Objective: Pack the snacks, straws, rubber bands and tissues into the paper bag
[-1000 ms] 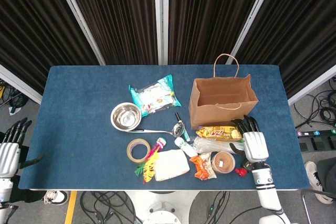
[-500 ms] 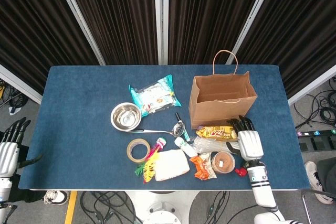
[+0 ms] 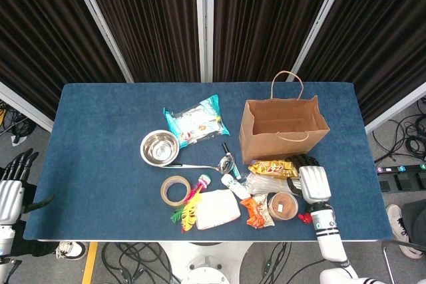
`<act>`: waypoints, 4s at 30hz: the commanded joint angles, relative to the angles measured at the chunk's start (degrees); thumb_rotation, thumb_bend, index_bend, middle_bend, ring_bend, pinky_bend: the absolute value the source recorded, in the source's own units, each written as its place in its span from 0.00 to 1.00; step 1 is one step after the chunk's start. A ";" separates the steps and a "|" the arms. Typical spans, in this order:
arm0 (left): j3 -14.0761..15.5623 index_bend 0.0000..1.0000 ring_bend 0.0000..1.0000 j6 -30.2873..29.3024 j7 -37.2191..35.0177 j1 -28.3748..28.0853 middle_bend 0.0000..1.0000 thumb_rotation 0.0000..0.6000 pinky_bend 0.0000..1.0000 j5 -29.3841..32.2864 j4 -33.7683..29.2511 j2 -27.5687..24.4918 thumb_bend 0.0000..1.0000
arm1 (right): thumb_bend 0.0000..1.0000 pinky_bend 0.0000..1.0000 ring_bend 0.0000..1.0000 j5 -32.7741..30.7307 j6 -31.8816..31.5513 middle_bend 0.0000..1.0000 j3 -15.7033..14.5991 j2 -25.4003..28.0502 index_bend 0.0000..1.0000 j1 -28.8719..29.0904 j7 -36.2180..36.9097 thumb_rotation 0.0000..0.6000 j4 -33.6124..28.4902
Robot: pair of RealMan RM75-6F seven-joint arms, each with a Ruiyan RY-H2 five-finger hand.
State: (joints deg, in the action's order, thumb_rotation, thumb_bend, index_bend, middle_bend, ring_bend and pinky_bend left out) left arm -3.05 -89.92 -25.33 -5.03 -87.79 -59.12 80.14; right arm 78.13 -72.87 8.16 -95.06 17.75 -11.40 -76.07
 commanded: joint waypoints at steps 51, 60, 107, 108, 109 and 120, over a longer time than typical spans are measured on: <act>-0.68 0.09 0.01 -0.96 2.19 -0.60 0.14 1.00 0.14 -0.32 -4.19 -2.30 0.02 | 0.31 0.46 0.37 16.29 -22.14 0.44 14.67 23.35 0.53 3.69 8.73 1.00 -32.40; -0.51 0.09 0.01 -0.23 0.95 -0.43 0.14 1.00 0.14 0.21 -2.98 -1.96 0.02 | 0.32 0.46 0.37 12.85 -18.00 0.44 18.11 21.74 0.53 9.36 -4.73 1.00 -16.59; -1.49 0.10 0.01 0.28 -5.39 -0.41 0.14 1.00 0.14 1.58 -1.08 -0.94 0.03 | 0.00 0.25 0.14 3.12 3.33 0.26 8.09 36.14 0.18 14.44 -29.28 1.00 -24.49; -1.51 0.10 0.01 0.22 -5.39 -0.38 0.14 1.00 0.14 1.59 -0.94 -0.90 0.03 | 0.00 0.24 0.14 3.07 2.95 0.26 8.16 36.22 0.17 14.41 -29.30 1.00 -24.71; -1.66 0.10 0.01 0.34 -5.41 -0.54 0.14 1.00 0.14 1.64 -0.85 -0.91 0.03 | 0.00 0.24 0.13 3.17 2.59 0.25 8.16 36.23 0.17 14.36 -29.29 1.00 -24.85; -1.56 0.10 0.01 0.07 -5.11 -0.44 0.14 1.00 0.14 1.42 -0.99 -1.05 0.03 | 0.00 0.23 0.14 8.42 -7.26 0.25 10.57 37.15 0.17 12.68 -22.54 1.00 -27.31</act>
State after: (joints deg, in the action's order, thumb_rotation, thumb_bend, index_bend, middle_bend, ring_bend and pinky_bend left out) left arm -4.61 -89.85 -30.44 -5.47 -86.37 -60.11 79.09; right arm 85.00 -77.51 17.61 -58.44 31.10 -36.07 -102.30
